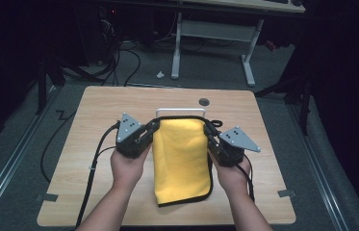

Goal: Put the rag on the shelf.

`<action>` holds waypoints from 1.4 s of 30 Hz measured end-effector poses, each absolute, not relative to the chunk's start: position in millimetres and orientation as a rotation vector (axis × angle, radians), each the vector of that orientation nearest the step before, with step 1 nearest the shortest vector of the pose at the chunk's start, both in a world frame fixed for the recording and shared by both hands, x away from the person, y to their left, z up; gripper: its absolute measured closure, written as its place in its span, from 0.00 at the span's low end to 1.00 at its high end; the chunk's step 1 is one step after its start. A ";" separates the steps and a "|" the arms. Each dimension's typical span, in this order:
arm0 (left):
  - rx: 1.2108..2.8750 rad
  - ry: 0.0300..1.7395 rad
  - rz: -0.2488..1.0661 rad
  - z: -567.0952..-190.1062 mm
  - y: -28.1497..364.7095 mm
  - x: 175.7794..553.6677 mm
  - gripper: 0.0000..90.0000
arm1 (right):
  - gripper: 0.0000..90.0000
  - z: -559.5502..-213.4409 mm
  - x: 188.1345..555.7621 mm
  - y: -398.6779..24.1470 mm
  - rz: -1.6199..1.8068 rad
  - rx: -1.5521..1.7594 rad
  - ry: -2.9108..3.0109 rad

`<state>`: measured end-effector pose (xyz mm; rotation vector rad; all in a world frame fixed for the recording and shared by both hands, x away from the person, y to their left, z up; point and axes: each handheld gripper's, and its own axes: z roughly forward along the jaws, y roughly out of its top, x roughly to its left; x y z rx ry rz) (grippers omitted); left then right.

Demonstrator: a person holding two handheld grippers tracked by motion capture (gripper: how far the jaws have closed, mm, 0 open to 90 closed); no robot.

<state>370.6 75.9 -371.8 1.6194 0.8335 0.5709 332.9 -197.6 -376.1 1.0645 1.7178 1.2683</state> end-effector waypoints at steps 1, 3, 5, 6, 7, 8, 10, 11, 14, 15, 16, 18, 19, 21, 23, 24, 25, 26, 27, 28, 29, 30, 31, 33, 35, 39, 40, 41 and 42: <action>1.618 0.827 0.580 -367.3 76.3 371.6 0.94 | 0.92 -372.5 333.4 -196.9 1.275 1.063 1.713; 1.609 0.815 0.597 -358.7 76.5 373.4 0.94 | 0.92 -365.6 334.9 -196.0 1.278 1.046 1.698; 1.602 0.805 0.614 -350.9 76.7 375.1 0.94 | 0.92 -359.0 336.4 -195.3 1.288 1.038 1.687; 1.600 0.801 0.622 -347.3 77.0 375.8 0.94 | 0.92 -355.9 337.0 -194.7 1.293 1.038 1.681; 1.598 0.797 0.629 -343.8 77.3 376.6 0.94 | 0.92 -353.0 337.7 -194.4 1.298 1.032 1.677; 1.590 0.795 0.631 -340.5 77.8 377.2 0.94 | 0.92 -350.3 338.5 -194.1 1.299 1.027 1.674; 1.581 0.789 0.640 -333.9 78.3 377.9 0.94 | 0.92 -345.2 340.1 -193.4 1.308 1.016 1.662; 1.578 0.784 0.646 -330.7 78.3 378.1 0.94 | 0.92 -342.8 340.7 -193.1 1.311 1.014 1.656; 1.573 0.771 0.663 -322.3 77.7 379.1 0.94 | 0.92 -335.1 342.6 -193.1 1.325 1.007 1.640; 1.573 0.768 0.667 -319.4 76.9 379.7 0.94 | 0.92 -333.5 343.0 -193.4 1.325 1.007 1.635; 1.573 0.763 0.670 -317.8 76.7 380.1 0.94 | 0.92 -331.4 343.7 -193.7 1.330 1.007 1.632; 1.576 0.755 0.678 -313.8 75.5 381.5 0.94 | 0.92 -329.0 344.7 -194.3 1.333 1.010 1.626; 1.577 0.753 0.681 -312.7 74.9 382.4 0.94 | 0.92 -327.6 345.6 -194.6 1.334 1.014 1.622; 1.581 0.751 0.687 -309.4 74.3 385.6 0.94 | 0.92 -325.3 347.9 -195.1 1.335 1.014 1.618; 1.582 0.749 0.692 -305.2 73.6 389.7 0.94 | 0.92 -321.8 350.8 -195.1 1.335 1.016 1.615; 1.583 0.748 0.693 -303.7 73.6 390.9 0.94 | 0.92 -319.4 352.7 -195.0 1.341 1.021 1.609; 1.582 0.745 0.695 -301.6 73.9 392.9 0.94 | 0.92 -317.8 354.1 -195.0 1.344 1.022 1.609; 1.577 0.745 0.693 -299.7 74.4 394.9 0.94 | 0.92 -315.8 356.2 -195.2 1.348 1.022 1.607; 1.579 0.746 0.695 -297.8 74.5 397.2 0.94 | 0.92 -314.1 358.8 -195.5 1.354 1.022 1.607; 1.581 0.745 0.702 -296.0 74.4 399.3 0.94 | 0.92 -312.6 361.7 -195.3 1.362 1.034 1.609; 1.578 0.745 0.705 -294.4 74.3 401.4 0.94 | 0.92 -311.3 364.6 -194.8 1.362 1.038 1.606; 1.575 0.746 0.708 -292.8 74.2 403.5 0.94 | 0.92 -310.2 367.5 -194.2 1.361 1.039 1.602; 1.574 0.744 0.712 -291.1 74.3 406.0 0.94 | 0.92 -309.0 370.3 -193.8 1.366 1.045 1.602; 1.576 0.745 0.717 -287.4 73.9 411.7 0.94 | 0.92 -306.3 375.7 -193.4 1.366 1.044 1.598; 1.574 0.743 0.724 -284.1 72.4 417.5 0.94 | 0.92 -303.6 381.0 -194.2 1.376 1.042 1.594; 1.572 0.746 0.723 -281.3 69.0 431.4 0.94 | 0.92 -300.7 393.4 -197.4 1.386 1.042 1.582; 1.573 0.740 0.725 -281.0 68.5 433.6 0.94 | 0.92 -300.0 397.4 -198.4 1.388 1.051 1.580; 1.576 0.733 0.726 -280.3 67.6 437.2 0.94 | 0.92 -299.5 400.0 -199.3 1.394 1.054 1.578; 1.584 0.734 0.727 -279.5 66.9 439.7 0.94 | 0.92 -298.6 404.1 -201.0 1.390 1.053 1.574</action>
